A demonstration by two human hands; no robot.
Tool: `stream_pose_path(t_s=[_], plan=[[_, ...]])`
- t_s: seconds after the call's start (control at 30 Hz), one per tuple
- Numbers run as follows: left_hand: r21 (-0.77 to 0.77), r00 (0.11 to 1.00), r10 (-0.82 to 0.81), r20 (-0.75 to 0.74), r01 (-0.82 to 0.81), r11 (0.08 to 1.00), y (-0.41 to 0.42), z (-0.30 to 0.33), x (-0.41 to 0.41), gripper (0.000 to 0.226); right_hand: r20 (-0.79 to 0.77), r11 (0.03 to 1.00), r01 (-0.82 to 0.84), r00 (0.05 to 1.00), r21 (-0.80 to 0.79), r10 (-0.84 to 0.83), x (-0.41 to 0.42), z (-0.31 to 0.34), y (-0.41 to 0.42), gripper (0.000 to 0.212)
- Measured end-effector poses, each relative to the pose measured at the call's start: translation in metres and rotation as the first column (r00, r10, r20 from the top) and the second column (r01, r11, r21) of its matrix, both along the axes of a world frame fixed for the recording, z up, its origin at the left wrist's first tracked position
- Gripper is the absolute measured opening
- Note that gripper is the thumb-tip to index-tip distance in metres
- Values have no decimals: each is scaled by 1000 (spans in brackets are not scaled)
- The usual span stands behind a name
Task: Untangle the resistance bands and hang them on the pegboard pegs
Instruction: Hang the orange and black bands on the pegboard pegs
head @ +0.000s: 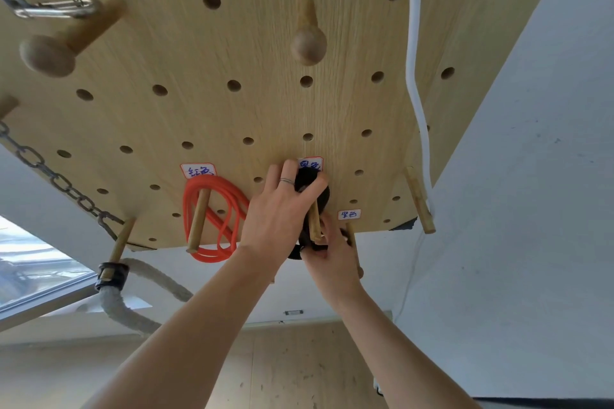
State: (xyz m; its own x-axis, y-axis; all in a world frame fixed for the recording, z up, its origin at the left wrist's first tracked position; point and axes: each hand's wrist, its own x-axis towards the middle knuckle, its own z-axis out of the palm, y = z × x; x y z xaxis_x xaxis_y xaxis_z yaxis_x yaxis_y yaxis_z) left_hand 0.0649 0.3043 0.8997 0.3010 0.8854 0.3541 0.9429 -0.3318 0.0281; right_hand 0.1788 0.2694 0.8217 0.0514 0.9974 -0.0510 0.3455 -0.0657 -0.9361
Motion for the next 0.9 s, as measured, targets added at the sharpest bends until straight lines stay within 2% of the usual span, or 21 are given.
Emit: stream_pose_path(t_s=[0.1, 0.17, 0.27, 0.37, 0.43, 0.57, 0.6, 0.7, 0.77, 0.83, 0.9], plan=[[17, 1000, -5, -8, 5, 1000, 1, 0, 0, 61, -188, 980, -58, 982, -190, 21, -5, -11, 2, 43], [20, 1000, -11, -7, 12, 1000, 2, -2, -1, 61, -214, 967, -54, 977, -248, 0, -6, -15, 5, 41], [24, 1000, -12, -8, 12, 1000, 4, -4, -2, 61, -141, 975, 172, 971, -139, -191, -3, -16, 8, 44], [56, 1000, -5, -11, 5, 998, 5, -6, -2, 65, 56, 952, 306, 951, -12, -304, 1, -22, 15, 48], [72, 1000, -7, -12, 8, 997, 6, -8, -1, 67, 176, 959, 280, 943, 44, -283, 2, -19, 17, 51], [99, 1000, -4, -13, 5, 995, 6, -13, -1, 74, 265, 954, 235, 923, 184, -279, -1, -11, 15, 66], [104, 1000, -6, -5, 6, 995, 7, -15, -2, 75, 286, 949, 228, 915, 219, -286, -1, -10, 16, 63], [113, 1000, -12, -1, 12, 994, 8, -23, -6, 80, 341, 939, 194, 895, 283, -287, 3, -11, 23, 33], [124, 1000, -1, -15, 3, 992, 9, -30, -9, 87, 359, 941, 176, 892, 289, -277, 9, -11, 29, 19], [130, 1000, 2, -11, 0, 991, 10, -38, -14, 95, 360, 943, 185, 889, 278, -281, 13, -10, 33, 16], [137, 1000, -1, 6, 1, 991, 12, -44, -15, 104, 369, 947, 186, 887, 261, -276, 13, -8, 35, 25]])
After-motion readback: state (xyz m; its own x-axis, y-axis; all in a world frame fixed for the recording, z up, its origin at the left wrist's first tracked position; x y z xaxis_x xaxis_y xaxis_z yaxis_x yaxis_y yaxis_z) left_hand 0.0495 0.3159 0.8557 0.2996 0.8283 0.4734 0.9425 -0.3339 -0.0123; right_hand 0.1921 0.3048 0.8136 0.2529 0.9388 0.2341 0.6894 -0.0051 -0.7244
